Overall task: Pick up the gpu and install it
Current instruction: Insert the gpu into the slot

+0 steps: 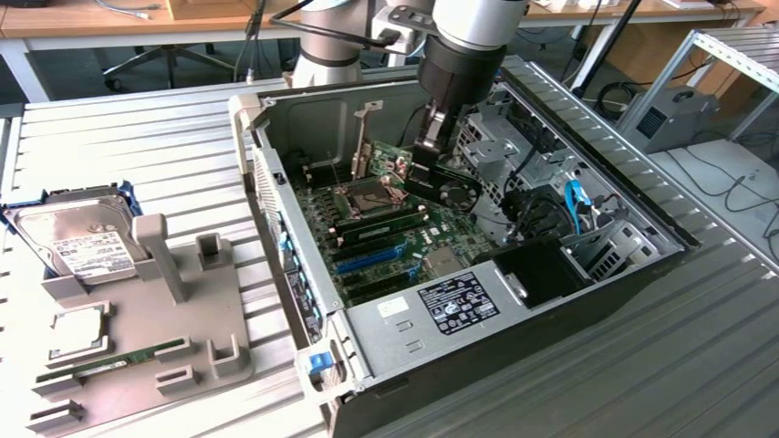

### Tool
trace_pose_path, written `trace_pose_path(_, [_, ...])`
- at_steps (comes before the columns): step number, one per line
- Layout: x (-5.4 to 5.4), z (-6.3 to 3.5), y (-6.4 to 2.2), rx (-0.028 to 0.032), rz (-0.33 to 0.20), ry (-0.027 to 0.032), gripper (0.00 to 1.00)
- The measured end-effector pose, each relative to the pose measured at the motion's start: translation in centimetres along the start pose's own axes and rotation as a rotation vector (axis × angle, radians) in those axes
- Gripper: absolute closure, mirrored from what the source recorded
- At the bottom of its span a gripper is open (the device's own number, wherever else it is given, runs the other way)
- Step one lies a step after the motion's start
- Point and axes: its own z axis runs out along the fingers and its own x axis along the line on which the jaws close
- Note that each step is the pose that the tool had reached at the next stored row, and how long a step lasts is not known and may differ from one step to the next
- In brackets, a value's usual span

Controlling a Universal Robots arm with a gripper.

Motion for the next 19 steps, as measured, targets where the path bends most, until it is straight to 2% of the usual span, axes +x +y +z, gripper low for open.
trace_pose_path(19, [-0.01, 0.01, -0.01, -0.0012, -0.087, 0.0028, 0.74])
